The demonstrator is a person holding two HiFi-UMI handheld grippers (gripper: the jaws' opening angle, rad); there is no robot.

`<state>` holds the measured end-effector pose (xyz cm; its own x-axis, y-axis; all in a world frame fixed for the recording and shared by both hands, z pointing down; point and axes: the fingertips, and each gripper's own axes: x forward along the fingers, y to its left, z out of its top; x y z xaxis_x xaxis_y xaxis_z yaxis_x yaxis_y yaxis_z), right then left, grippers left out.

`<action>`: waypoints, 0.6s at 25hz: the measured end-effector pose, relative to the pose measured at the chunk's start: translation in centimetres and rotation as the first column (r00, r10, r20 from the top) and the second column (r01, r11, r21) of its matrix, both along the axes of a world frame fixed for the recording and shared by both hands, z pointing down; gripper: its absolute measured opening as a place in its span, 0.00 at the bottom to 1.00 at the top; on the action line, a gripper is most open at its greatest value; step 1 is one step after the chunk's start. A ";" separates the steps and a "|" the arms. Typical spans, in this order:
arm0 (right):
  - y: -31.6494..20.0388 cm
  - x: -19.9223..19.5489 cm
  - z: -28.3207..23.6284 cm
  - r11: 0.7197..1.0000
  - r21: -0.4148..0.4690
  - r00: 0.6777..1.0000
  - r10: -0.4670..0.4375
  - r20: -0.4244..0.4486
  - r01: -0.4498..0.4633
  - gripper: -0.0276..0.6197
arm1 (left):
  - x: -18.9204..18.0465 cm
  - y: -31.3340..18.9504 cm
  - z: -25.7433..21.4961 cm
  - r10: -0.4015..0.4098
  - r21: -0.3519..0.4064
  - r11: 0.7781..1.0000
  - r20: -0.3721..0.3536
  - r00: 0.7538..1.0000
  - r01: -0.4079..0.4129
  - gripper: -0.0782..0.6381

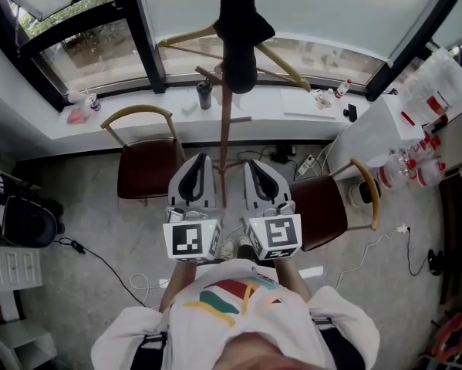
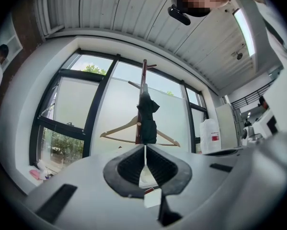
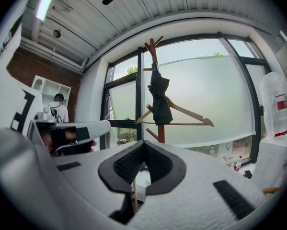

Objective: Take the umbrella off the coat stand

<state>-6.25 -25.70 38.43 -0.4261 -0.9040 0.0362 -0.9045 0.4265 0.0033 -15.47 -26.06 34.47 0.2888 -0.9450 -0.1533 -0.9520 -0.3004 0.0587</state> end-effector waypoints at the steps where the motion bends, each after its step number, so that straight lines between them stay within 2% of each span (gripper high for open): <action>1: -0.4 0.1 0.0 1.000 0.004 1.000 0.000 -0.003 0.000 0.04 | -0.2 -0.3 0.0 -0.014 -0.003 1.000 -0.005 1.000 0.014 0.12; 7: -2.4 0.7 -0.3 1.000 0.007 1.000 -0.015 -0.010 0.015 0.04 | -0.2 -2.1 0.2 -0.051 -0.016 0.999 -0.003 0.999 0.051 0.12; 15: -3.6 3.3 0.0 1.000 0.008 1.000 -0.014 -0.016 0.015 0.04 | 2.2 -4.1 1.5 -0.069 -0.051 0.996 0.002 0.998 0.069 0.12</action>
